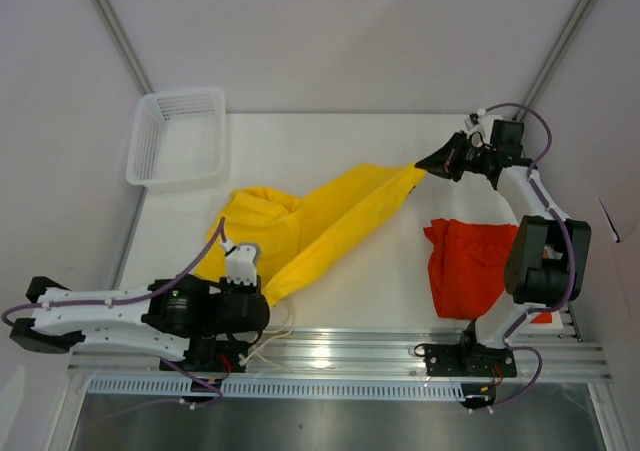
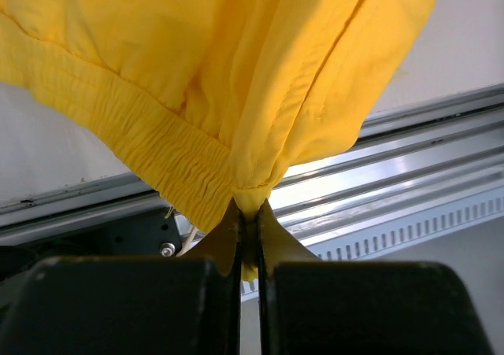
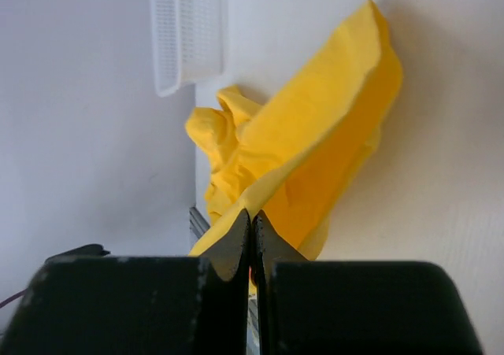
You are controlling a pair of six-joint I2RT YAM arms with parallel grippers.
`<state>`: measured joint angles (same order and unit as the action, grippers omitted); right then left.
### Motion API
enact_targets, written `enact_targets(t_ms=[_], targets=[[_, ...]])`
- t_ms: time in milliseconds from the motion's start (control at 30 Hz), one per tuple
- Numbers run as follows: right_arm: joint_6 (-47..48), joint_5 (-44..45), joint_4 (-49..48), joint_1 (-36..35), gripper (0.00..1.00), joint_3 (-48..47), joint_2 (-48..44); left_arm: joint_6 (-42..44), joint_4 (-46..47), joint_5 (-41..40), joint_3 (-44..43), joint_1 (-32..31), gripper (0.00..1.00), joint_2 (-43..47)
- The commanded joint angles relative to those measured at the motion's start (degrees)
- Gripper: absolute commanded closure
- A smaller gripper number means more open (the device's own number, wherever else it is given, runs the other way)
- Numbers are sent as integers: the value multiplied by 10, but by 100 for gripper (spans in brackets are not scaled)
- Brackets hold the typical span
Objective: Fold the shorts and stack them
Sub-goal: Flatten the shorts out
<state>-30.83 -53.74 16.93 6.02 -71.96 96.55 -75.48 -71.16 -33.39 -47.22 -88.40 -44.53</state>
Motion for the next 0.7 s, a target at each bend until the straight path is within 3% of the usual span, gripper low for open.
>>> enact_targets(t_ms=[0, 100, 267, 367, 467, 533, 667], targets=[[-95, -74, -91, 18, 100, -43, 13, 22, -87, -43, -67, -3, 100, 10], [-165, -96, -188, 25, 100, -50, 8, 52, -127, -76, -135, -4, 100, 10], [-279, -112, -310, 32, 100, -78, 4, 189, -130, -130, -276, -4, 100, -11], [-379, -117, -436, 38, 100, -97, 3, 269, -130, -170, -363, -3, 100, -39], [-435, -113, -469, 44, 100, -128, 2, 334, -129, -220, -451, -3, 100, -61], [-454, -109, -475, 47, 100, -147, 1, 420, -99, -229, -513, -2, 100, -66], [-510, -95, -534, 53, 100, -179, 2, 594, 31, -200, -541, -2, 100, -43]])
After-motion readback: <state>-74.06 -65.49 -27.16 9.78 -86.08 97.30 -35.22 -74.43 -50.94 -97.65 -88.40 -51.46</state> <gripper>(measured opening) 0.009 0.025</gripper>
